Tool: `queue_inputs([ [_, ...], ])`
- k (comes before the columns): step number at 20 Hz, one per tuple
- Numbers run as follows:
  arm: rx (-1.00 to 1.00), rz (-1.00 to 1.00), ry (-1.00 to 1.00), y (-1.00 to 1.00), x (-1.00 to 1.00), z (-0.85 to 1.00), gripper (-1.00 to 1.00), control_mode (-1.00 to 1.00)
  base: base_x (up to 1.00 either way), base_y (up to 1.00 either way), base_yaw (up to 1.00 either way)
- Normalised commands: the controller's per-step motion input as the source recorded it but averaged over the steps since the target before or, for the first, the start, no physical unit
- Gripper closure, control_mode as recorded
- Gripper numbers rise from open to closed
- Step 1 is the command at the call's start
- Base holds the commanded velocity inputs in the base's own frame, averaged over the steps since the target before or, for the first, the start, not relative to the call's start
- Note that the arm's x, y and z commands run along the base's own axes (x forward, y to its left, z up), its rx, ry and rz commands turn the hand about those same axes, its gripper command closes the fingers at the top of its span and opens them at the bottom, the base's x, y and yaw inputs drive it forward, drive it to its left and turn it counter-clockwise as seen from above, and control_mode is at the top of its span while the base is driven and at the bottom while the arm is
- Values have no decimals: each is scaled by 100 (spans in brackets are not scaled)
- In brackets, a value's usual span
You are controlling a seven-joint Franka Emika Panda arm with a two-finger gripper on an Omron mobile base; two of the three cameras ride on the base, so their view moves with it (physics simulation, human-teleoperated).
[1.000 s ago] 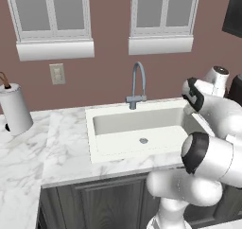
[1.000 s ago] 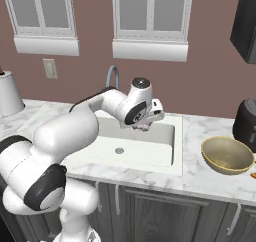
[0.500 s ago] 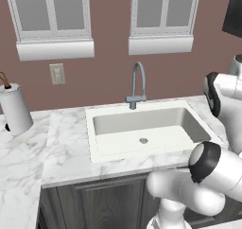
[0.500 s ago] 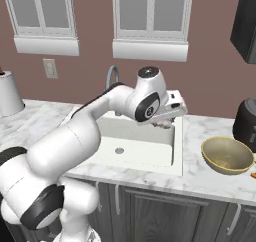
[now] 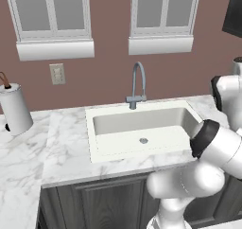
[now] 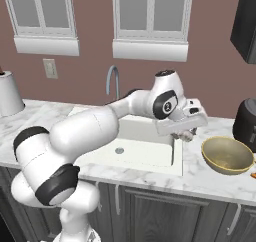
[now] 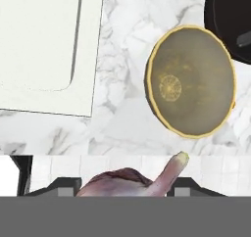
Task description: Pick the garlic from the sink and place it in the bowl. Then pick the bowl and place it in the microwave. Then close the microwave door and press the start button.
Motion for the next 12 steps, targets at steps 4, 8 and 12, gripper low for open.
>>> queue_inputs([
  [4, 1, -2, 6, -59, -10, -1, 100, -100, 0, 0, 0],
  [8, 3, 9, -11, -39, 3, -15, 100, -100, 0, 0, 0],
  [12, 0, 14, -18, -16, 6, -31, 100, -100, 0, 0, 0],
])
